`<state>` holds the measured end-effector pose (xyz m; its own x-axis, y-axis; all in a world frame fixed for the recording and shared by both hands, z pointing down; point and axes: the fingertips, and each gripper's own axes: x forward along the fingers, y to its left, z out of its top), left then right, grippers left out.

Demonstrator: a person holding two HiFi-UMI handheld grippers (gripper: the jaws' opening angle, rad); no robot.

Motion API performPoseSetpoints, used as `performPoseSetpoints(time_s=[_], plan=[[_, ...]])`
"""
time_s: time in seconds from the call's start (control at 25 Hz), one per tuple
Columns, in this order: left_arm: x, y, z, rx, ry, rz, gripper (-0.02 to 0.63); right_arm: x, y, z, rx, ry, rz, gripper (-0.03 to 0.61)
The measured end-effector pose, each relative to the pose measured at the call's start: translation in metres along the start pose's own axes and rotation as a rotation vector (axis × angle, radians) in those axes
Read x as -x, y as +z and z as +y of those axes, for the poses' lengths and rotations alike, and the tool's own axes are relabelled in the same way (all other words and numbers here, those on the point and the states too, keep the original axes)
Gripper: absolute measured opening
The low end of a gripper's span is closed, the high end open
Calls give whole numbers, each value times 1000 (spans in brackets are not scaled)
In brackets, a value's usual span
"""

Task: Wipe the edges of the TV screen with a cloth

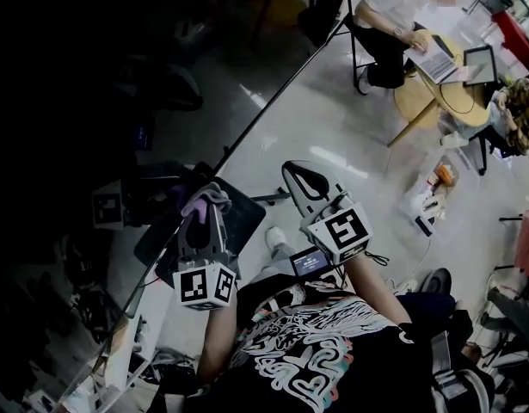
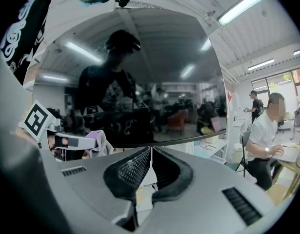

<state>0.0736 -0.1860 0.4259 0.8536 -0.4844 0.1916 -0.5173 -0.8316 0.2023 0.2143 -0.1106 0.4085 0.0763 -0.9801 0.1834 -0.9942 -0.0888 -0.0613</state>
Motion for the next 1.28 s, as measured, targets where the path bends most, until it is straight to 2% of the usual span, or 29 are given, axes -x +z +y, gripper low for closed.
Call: performPoseSetpoints(time_s=[0.2, 0.52, 0.92, 1.28], plan=[[-17, 2, -11, 6, -7, 9, 69, -3, 4, -20, 6, -11, -2, 34], [-18, -1, -9, 13, -7, -11, 69, -4, 1, -21, 10, -31, 4, 34], [-31, 3, -15, 7, -48, -16, 69, -6, -1, -30, -6, -74, 10, 34], [-38, 5, -14, 9, -93, -21, 69, -32, 5, -20, 3, -57, 10, 34]])
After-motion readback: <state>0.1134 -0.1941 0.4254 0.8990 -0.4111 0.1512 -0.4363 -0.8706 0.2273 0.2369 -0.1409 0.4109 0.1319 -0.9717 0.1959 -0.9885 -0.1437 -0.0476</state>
